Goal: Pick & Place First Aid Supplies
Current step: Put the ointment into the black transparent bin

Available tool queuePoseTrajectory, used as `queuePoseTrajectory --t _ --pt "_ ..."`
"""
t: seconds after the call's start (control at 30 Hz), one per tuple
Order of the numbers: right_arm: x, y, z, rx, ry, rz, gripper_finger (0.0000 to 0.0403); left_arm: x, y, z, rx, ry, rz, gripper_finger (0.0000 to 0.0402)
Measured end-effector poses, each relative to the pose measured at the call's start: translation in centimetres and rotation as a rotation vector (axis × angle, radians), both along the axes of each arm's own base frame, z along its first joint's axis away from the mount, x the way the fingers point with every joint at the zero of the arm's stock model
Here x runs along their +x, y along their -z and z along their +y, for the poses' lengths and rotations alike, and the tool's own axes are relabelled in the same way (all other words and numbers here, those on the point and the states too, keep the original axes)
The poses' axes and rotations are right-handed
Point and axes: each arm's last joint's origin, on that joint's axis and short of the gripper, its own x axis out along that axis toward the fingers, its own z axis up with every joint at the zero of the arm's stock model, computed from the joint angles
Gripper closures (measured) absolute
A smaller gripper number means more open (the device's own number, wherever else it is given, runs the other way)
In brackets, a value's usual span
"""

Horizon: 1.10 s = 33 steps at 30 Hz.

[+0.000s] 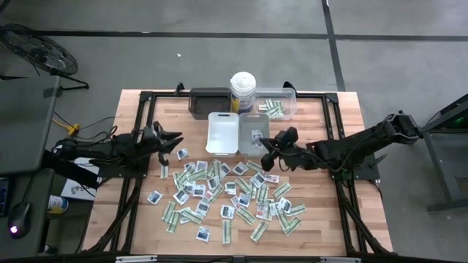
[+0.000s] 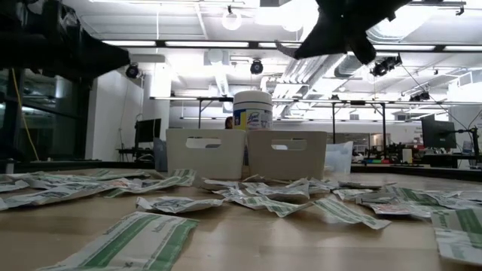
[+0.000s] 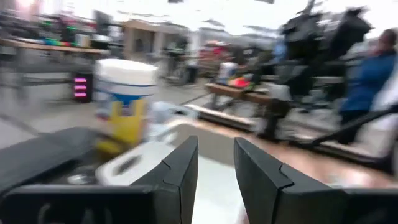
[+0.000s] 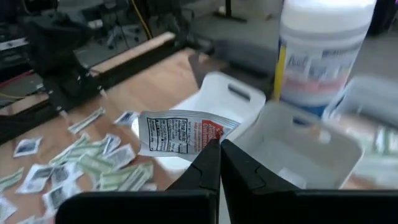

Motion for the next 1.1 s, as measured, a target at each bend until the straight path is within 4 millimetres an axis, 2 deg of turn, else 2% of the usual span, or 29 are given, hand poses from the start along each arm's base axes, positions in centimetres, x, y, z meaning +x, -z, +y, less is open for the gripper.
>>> queuePoseTrajectory --t 0.13,0.27,0.4,0.57,0.67,0.77,0.9,1.1 --pt "0.4 -0.7 -0.7 -0.091 0.01 -0.008 0.0403 0.2 -0.7 -0.1 -0.051 0.048 -0.079 0.03" --pt "0.9 -1.7 -1.4 -0.184 0.008 -0.037 0.0403 0.6 -1.3 -0.1 -0.032 0.038 -0.106 0.0292" --pt "1.2 -2.5 -1.9 -0.259 0.001 -0.066 0.0403 1.4 -2.6 -0.3 -0.025 0.057 -0.059 0.0251" --pt "1.6 -3.0 -2.6 -0.294 0.01 -0.094 0.0403 2.9 -5.4 -0.4 -0.023 0.058 -0.025 0.0185" --pt "1.8 -3.1 -2.9 -0.326 0.014 -0.095 0.0403 4.5 -7.3 -0.5 -0.014 0.055 0.003 0.0166" --pt "2.3 -3.4 -3.1 -0.359 0.013 -0.08 0.0403 6.4 -8.6 -0.6 -0.006 0.045 0.046 0.0165" --pt "3.4 -4.2 -3.1 -0.415 0.023 -0.039 0.0403 9.4 -9.9 -0.6 0.003 0.016 0.108 0.017" --pt "4.6 -4.8 -2.7 -0.476 0.099 0.022 0.0403 13.6 -11.6 0.2 0.013 -0.014 0.097 0.0173"
